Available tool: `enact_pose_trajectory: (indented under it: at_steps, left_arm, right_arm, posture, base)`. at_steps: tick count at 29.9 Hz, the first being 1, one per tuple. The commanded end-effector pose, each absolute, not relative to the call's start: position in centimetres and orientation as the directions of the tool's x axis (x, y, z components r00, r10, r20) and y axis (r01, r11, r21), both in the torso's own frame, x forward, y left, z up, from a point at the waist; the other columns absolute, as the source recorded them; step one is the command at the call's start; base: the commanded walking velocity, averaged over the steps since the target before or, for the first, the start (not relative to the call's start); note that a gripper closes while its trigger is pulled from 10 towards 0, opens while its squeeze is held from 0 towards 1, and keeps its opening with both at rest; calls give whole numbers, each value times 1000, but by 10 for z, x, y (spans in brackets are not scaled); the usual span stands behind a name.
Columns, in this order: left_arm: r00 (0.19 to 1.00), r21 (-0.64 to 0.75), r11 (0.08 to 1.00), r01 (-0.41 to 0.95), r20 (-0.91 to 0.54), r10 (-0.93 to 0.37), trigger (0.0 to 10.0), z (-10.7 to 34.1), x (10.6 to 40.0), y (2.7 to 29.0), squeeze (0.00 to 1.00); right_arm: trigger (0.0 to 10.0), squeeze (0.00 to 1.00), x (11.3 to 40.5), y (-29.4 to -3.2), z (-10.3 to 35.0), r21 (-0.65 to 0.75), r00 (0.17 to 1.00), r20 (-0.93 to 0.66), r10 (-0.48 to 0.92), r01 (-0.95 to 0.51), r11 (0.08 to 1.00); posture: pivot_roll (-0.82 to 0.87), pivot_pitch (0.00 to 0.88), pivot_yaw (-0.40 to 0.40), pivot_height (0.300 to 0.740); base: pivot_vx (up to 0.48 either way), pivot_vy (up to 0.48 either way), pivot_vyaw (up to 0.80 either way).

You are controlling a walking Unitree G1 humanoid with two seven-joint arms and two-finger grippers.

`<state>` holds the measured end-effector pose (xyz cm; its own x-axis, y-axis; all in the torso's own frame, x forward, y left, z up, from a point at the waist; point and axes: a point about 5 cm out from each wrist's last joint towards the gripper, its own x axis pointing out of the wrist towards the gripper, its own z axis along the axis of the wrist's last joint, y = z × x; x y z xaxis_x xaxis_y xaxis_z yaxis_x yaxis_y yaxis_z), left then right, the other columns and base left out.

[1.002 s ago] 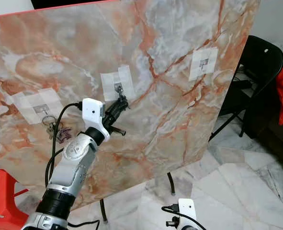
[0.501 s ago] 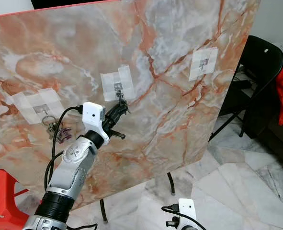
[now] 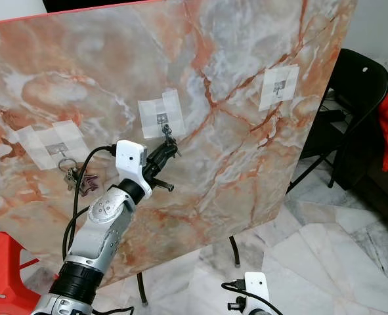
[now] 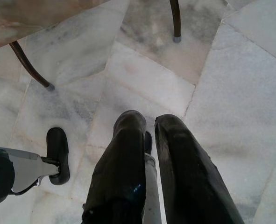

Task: Hang keys on a hook

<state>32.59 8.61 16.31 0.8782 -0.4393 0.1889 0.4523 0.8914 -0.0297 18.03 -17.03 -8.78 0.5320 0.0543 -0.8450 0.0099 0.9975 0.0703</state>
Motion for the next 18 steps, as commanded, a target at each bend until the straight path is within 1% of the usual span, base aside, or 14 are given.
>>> enact_pose_trajectory:
  at_steps: [1,18]
  left_arm:
    - [879,-12,894,448,188,-438,10000,166,329,85,0]
    - [894,-6,909,416,188,-407,10000,168,335,86,0]
  right_arm:
    - [10000,0,182,-170,-87,74,534,-844,56,11,997]
    - [10000,0,182,-170,-87,74,534,-843,56,12,997]
  posture:
    - [-6,0,-8,740]
    - [-7,0,-9,740]
  base:
    - [0,0,0]
    - [0,0,0]
